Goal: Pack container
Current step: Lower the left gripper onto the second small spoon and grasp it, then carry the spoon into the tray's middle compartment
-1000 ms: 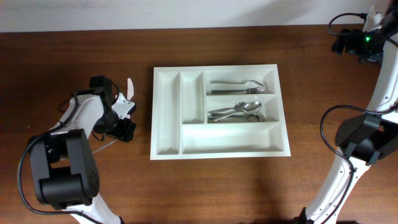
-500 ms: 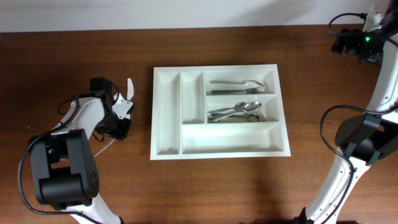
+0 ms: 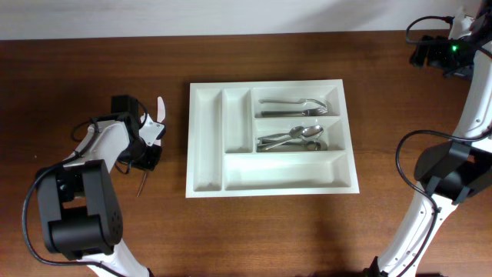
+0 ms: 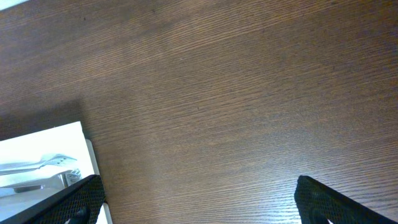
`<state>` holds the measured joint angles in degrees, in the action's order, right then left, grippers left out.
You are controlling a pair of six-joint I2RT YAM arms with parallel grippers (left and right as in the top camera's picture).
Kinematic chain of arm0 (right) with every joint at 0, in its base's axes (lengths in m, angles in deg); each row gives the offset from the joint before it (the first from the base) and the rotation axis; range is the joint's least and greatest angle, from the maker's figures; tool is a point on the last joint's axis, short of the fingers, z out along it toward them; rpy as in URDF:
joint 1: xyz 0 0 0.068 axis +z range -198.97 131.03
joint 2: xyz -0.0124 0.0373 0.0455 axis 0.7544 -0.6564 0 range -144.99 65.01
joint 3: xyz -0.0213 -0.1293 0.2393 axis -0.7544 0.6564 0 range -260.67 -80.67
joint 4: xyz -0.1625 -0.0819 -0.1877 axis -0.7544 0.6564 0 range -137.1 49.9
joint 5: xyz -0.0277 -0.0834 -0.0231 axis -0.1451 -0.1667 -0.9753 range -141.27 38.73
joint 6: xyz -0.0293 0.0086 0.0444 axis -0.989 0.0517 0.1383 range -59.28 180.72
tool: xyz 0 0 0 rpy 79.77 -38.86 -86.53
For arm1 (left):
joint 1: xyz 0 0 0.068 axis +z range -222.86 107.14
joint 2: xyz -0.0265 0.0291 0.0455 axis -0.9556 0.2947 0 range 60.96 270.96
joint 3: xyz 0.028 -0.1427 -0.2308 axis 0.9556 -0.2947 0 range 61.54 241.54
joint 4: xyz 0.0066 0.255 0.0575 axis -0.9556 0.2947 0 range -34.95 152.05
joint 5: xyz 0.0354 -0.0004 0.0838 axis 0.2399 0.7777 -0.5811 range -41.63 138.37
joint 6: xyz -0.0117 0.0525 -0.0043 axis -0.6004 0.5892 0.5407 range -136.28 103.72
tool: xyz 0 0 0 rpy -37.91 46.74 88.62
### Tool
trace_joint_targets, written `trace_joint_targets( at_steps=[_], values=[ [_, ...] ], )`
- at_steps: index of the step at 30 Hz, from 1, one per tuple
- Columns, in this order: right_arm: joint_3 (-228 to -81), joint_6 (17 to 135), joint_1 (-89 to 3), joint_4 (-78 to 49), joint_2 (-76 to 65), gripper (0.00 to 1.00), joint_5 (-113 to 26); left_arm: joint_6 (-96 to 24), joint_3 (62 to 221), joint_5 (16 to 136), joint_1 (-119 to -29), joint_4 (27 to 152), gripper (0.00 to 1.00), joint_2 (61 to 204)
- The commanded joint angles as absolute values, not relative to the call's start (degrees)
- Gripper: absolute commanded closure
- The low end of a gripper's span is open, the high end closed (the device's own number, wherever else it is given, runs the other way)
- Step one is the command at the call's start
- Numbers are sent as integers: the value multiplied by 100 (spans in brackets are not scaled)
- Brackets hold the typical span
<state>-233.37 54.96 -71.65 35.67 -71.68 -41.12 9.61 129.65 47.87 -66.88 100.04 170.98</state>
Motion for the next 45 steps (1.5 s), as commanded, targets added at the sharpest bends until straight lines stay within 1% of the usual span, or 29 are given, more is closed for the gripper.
trace_joint_targets(
  at_steps=[1, 3, 9, 16, 19, 21, 26, 31, 32, 35, 40, 43, 45],
  values=[
    [-23442, 5566, -7150, 3564, -7037, 1, -4098, 988, 12843, 4873, -6684, 9958, 94, 17059],
    [-23442, 5566, -7150, 3564, -7037, 1, -4098, 940, 12869, 4814, -6684, 9962, 98, 17054],
    [-23442, 5566, -7150, 3564, -7037, 1, -4098, 728, 13355, 4704, -6684, 10131, 98, 16993],
    [-23442, 5566, -7150, 3564, -7037, 1, -4098, 629, 14568, 4663, -6697, 10841, 98, 16779],
    [-23442, 5566, -7150, 3564, -7037, 1, -4098, 583, 15123, 4752, -6869, 11173, 98, 16589],
    [-23442, 5566, -7150, 3567, -7037, 1, -4098, 585, 15365, 4752, -7060, 11278, 98, 16490],
    [-23442, 5566, -7150, 3564, -7037, 1, -4098, 607, 15868, 5172, -8008, 11315, 98, 16241],
    [-23442, 5566, -7150, 3564, -7037, 1, -4098, 607, 15993, 5321, -8909, 11158, 98, 16219],
    [-23442, 5566, -7150, 3564, -7037, 1, -4098, 610, 15993, 5354, -9269, 11084, 98, 16219],
    [-23442, 5566, -7150, 3564, -7037, 1, -4101, 610, 15993, 5375, -9748, 11038, 98, 16226],
    [-23442, 5566, -7150, 3564, -7037, 1, -4098, 913, 15986, 5955, -10286, 10937, 98, 16274],
    [-23442, 5566, -7150, 3564, -7037, 1, -4098, 981, 15984, 6022, -10548, 10815, 98, 16374],
    [-23442, 5566, -7150, 3564, -7037, 1, -4098, 1348, 15984, 6025, -10764, 10751, 98, 16578]
  ],
)
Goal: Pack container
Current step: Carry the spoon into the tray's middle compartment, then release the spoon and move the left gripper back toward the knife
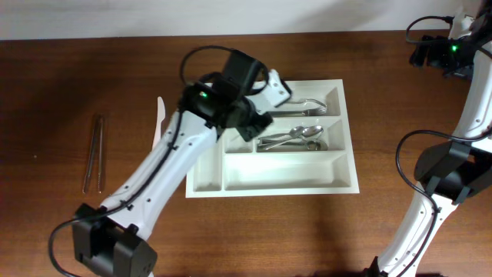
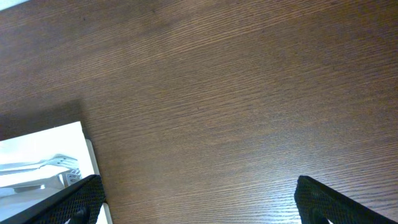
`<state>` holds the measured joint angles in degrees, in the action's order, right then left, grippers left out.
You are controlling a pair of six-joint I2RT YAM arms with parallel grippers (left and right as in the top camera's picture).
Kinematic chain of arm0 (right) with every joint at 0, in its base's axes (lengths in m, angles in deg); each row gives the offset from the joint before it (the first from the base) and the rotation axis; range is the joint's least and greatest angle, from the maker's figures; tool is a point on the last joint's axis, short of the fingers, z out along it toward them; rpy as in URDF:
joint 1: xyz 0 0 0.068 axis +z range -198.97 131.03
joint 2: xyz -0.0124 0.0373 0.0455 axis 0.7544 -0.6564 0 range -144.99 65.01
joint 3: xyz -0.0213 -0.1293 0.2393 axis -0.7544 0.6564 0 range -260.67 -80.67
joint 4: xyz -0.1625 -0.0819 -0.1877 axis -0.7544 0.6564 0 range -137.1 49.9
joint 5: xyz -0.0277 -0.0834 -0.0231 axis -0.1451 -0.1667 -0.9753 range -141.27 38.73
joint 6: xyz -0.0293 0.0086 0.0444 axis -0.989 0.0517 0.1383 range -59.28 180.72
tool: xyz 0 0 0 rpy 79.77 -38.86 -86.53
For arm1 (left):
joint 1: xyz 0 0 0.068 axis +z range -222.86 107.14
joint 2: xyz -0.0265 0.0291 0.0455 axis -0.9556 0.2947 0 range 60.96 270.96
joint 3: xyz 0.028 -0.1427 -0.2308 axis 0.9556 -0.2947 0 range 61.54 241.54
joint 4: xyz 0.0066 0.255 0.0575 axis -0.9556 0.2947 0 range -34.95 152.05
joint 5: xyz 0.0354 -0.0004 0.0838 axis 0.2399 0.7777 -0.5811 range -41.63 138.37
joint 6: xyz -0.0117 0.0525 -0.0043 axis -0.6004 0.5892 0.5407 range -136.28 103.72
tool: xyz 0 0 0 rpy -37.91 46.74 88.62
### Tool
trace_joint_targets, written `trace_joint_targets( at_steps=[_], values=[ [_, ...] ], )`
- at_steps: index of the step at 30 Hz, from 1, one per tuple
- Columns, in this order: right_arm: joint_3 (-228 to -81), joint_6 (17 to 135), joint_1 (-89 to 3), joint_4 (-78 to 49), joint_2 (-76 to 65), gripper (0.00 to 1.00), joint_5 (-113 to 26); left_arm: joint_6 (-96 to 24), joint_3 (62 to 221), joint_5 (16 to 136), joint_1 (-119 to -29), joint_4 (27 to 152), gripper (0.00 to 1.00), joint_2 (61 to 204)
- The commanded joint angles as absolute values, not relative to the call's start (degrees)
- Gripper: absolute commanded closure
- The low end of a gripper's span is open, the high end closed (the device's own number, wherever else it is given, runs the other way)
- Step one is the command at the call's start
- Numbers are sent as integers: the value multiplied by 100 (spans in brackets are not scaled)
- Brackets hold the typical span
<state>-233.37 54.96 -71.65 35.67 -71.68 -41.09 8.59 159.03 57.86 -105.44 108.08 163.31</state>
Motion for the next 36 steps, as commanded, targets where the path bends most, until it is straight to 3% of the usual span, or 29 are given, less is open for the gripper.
trace_joint_targets(
  at_steps=[1, 11, 30, 31, 32, 33, 36],
  values=[
    [-23442, 5566, -7150, 3564, -7037, 1, -4098, 1442, 15984, 6025, -10815, 10751, 98, 16659],
    [-23442, 5566, -7150, 3564, -7037, 1, -4098, 2819, 15984, 6153, -11261, 10369, 98, 17887],
    [-23442, 5566, -7150, 3564, -7037, 1, -4098, 3033, 15984, 6365, -11392, 9591, 97, 18278],
    [-23442, 5566, -7150, 3564, -7037, 1, -4098, 3033, 15984, 6363, -11392, 9547, 73, 18278],
    [-23442, 5566, -7150, 3564, -7037, 1, -4098, 3033, 15984, 6363, -11392, 9525, 56, 18278],
    [-23442, 5566, -7150, 3564, -7037, 1, -4098, 3033, 15984, 6361, -11392, 9501, 49, 18278],
    [-23442, 5566, -7150, 3564, -7037, 1, -4098, 3031, 15990, 6359, -11389, 9444, 45, 18278]
  ],
)
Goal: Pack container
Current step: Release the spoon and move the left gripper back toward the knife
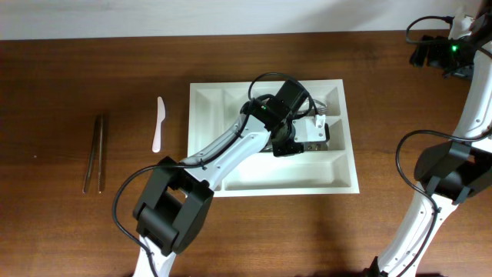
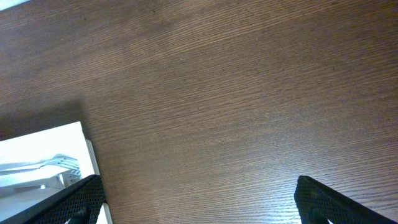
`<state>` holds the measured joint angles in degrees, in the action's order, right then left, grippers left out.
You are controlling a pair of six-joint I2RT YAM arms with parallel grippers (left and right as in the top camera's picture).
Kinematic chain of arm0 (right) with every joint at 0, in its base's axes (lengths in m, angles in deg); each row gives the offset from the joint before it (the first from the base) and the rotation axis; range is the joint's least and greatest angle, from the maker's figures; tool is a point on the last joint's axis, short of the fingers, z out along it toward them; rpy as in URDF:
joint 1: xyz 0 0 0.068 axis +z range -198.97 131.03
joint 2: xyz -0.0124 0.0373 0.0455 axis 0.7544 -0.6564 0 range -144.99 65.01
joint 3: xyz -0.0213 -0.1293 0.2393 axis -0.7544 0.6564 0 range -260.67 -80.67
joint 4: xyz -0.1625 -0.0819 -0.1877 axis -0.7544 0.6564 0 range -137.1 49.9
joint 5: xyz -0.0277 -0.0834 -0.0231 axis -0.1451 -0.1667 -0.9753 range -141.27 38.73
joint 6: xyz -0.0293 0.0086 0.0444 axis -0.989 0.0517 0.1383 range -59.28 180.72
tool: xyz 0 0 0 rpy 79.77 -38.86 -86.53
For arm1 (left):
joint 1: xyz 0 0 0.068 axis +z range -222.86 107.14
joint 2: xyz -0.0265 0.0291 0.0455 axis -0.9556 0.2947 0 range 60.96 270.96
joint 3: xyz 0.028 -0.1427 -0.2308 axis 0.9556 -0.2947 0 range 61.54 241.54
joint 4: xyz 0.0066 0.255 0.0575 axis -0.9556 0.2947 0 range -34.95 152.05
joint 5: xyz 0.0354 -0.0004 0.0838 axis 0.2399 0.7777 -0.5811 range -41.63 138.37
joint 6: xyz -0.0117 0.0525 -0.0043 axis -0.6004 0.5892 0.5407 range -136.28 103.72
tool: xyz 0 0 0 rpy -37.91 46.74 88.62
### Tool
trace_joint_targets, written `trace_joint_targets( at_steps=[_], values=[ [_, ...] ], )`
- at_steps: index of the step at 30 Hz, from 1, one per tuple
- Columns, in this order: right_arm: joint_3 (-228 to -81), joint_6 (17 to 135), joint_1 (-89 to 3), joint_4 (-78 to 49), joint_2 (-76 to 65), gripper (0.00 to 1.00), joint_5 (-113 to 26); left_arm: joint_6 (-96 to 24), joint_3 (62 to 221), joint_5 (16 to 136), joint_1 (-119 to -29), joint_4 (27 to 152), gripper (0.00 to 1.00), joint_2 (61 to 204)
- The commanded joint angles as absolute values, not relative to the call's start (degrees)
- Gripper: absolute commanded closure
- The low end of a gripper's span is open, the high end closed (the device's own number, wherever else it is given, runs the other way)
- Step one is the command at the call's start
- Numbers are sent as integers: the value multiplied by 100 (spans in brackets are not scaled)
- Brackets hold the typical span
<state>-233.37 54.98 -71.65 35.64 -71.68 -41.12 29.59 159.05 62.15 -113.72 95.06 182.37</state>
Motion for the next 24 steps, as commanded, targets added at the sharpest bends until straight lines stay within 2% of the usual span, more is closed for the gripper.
trace_joint_targets(
  at_steps=[1, 6, 13, 16, 19, 21, 22, 24],
  values=[
    [-23442, 5566, -7150, 3564, -7037, 1, -4098, 3023, 16014, 6359, -11389, 9447, 43, 18278],
    [-23442, 5566, -7150, 3564, -7037, 1, -4098, 2524, 16410, 5928, -11339, 9488, 40, 18265],
    [-23442, 5566, -7150, 3564, -7037, 1, -4098, 1884, 17614, 4390, -10996, 10142, 40, 18243],
    [-23442, 5566, -7150, 3564, -7037, 1, -4098, 1567, 18183, 3520, -10679, 10548, 40, 18243],
    [-23442, 5566, -7150, 3564, -7037, 1, -4098, 964, 18504, 3295, -10194, 11025, 40, 18243],
    [-23442, 5566, -7150, 3564, -7037, 1, -4101, 675, 18521, 3301, -9925, 11252, 29, 18243],
    [-23442, 5566, -7150, 3564, -7037, 1, -4098, 406, 18521, 3319, -9641, 11499, 14, 18243],
    [-23442, 5566, -7150, 3564, -7037, 1, -4098, 251, 18521, 3459, -9341, 11724, 1, 18243]
  ],
)
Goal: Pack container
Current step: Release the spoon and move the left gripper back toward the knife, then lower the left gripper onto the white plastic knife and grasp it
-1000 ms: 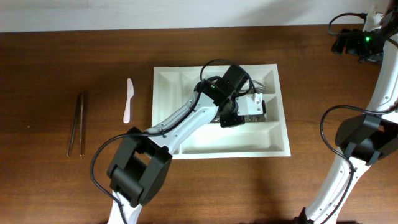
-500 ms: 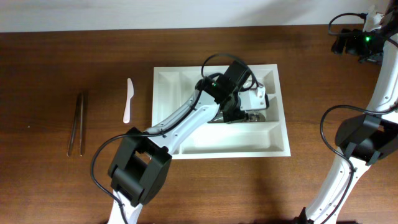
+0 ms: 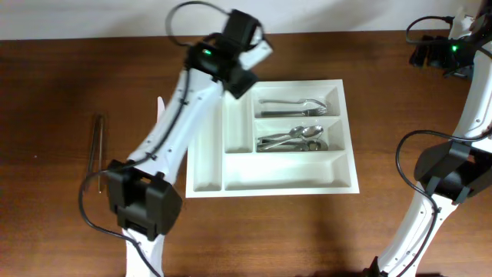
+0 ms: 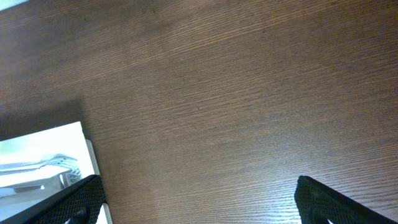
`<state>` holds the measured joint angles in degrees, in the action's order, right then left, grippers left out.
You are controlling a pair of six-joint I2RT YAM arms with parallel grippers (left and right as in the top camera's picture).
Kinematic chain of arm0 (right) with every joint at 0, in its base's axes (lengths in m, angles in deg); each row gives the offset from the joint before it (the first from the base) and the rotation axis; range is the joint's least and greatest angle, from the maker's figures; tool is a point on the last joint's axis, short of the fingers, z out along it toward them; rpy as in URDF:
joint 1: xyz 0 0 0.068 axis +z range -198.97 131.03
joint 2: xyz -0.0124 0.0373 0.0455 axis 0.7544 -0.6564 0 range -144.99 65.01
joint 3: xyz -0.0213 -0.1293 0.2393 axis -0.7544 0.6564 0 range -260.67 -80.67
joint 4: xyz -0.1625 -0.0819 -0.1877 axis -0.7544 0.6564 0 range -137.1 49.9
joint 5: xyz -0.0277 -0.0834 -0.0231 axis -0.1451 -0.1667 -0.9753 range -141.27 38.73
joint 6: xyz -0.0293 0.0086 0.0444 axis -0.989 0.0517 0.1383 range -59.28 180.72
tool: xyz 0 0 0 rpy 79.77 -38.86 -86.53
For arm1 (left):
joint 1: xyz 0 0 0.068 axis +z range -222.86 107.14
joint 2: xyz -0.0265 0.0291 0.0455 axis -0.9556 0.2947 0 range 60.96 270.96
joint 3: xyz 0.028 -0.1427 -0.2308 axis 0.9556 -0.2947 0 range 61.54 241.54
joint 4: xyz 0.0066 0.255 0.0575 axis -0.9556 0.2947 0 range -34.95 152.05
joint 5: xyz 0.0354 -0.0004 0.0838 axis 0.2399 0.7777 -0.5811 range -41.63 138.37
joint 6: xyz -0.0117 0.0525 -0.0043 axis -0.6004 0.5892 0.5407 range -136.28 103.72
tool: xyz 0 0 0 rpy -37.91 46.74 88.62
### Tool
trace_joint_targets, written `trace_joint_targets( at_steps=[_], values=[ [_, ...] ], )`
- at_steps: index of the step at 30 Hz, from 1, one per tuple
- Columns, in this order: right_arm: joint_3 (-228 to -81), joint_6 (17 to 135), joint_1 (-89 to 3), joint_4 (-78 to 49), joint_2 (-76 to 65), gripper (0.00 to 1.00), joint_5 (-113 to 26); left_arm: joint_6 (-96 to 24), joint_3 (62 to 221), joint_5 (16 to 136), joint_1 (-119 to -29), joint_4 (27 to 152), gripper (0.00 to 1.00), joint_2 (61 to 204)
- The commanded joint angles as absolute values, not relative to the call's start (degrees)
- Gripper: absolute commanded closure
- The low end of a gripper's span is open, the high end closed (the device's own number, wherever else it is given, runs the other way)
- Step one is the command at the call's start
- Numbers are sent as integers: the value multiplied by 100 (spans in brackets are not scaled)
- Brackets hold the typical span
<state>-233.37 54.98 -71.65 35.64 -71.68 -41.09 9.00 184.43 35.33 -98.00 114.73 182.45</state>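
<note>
The white compartment tray (image 3: 284,171) lies at mid-table. Forks (image 3: 292,106) fill its top right slot and spoons (image 3: 294,138) the slot below. My left gripper (image 3: 240,75) hangs over the tray's top left corner; its jaws are too dark to read. A white knife (image 3: 159,106) lies left of the tray, partly under the left arm. Two chopsticks (image 3: 96,150) lie further left. My right gripper (image 3: 440,54) is high at the far right corner. Its fingers (image 4: 84,193) stand wide apart, open over bare wood. The tray's corner (image 4: 43,143) and a fork (image 4: 46,165) show at left.
The left arm stretches from its base (image 3: 138,208) diagonally across the table's left half to the tray's top edge. The right arm's base (image 3: 446,173) stands right of the tray. A pale wall runs along the table's far edge.
My left gripper has moved from the spoon slot in the tray's right half to above the tray's top left corner. The right arm has not moved.
My left gripper was folded back beside the knife at the left, with a thin stick-like thing under it. Then it reached over the tray near the fork slot, then down at the spoon slot. Now it is back above the tray's top left corner.
</note>
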Motion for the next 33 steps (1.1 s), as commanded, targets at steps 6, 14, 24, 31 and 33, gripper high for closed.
trace_joint_targets(
  at_steps=[6, 14, 24, 31, 33],
  values=[
    [-23442, 5566, -7150, 3564, -7037, 1, -4098, -7, 18517, 3705, -8448, 12201, 1, 18245],
    [-23442, 5566, -7150, 3564, -7037, 1, -4101, -22, 18331, 4527, -7656, 12393, 1, 18278],
    [-23442, 5566, -7150, 3564, -7037, 1, -4098, 4, 17040, 4606, -7503, 11707, 0, 18318],
    [-23442, 5566, -7150, 3564, -7037, 1, -4098, 4, 16008, 4599, -7486, 10802, 1, 18318],
    [-23442, 5566, -7150, 3564, -7037, 1, -4101, 2, 15813, 4608, -7453, 10592, 3, 18318]
  ],
)
